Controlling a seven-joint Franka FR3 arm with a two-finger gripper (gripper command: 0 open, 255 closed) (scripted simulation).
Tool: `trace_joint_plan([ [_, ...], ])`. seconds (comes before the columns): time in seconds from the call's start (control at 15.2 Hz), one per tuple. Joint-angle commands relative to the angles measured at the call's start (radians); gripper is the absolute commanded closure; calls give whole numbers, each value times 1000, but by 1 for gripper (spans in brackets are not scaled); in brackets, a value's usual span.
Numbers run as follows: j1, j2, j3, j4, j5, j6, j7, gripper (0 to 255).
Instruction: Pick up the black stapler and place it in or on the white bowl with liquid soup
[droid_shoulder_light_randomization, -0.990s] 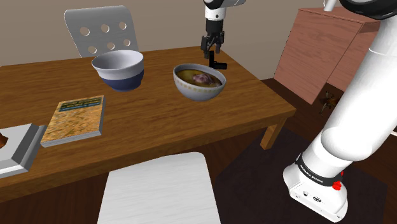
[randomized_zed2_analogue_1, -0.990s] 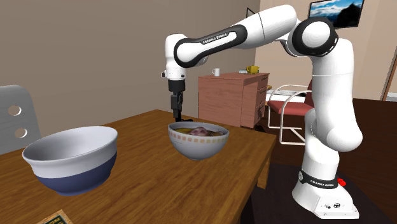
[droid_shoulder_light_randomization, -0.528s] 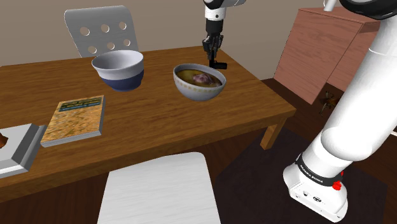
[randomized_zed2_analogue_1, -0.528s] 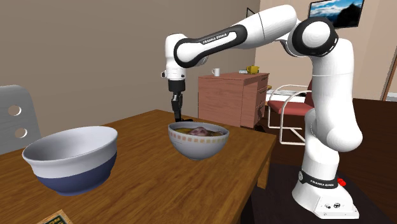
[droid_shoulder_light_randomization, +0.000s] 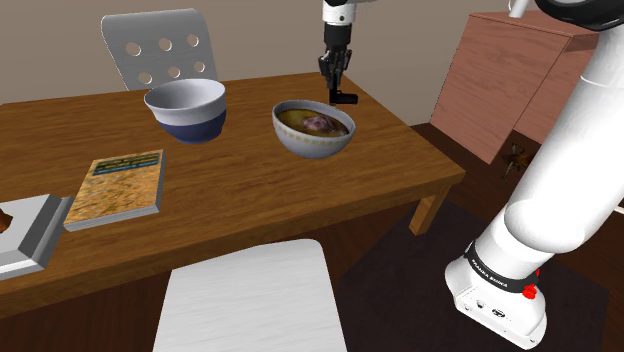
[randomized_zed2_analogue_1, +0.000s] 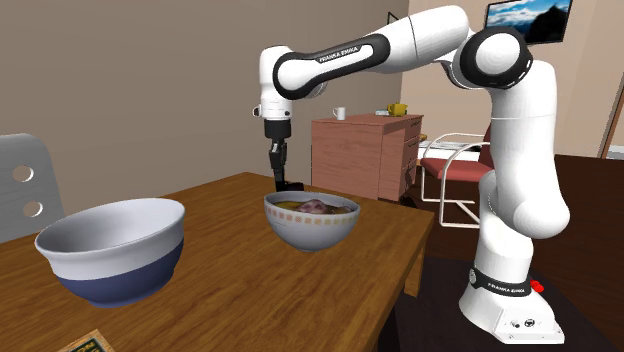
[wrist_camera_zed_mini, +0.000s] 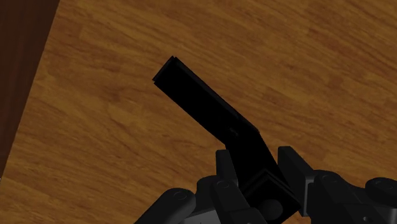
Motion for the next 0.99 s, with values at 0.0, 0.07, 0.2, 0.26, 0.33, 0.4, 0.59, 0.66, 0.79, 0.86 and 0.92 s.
trace_joint_plan([
  [0.0, 0, -2, 0, 25, 0, -27, 1, 255],
  [0.07, 0, -2, 0, 37, 0, -40, 1, 255],
  [0.2, 0, -3, 0, 64, 0, -67, 1, 255],
  [0.26, 0, -3, 0, 77, 0, -80, 0, 255],
  [0.33, 0, -2, 0, 91, 0, -94, 0, 255],
  [0.4, 0, -2, 0, 105, 0, -107, 0, 255],
  [0.59, 0, 2, 0, 150, 0, -149, 0, 255],
  [0.66, 0, 3, 0, 165, 0, -163, 0, 255],
  [0.79, 0, 7, 0, 198, 0, -191, 0, 255],
  [0.86, 0, 10, 0, 215, 0, -205, 0, 255],
  [0.92, 0, 12, 0, 232, 0, -220, 0, 255],
])
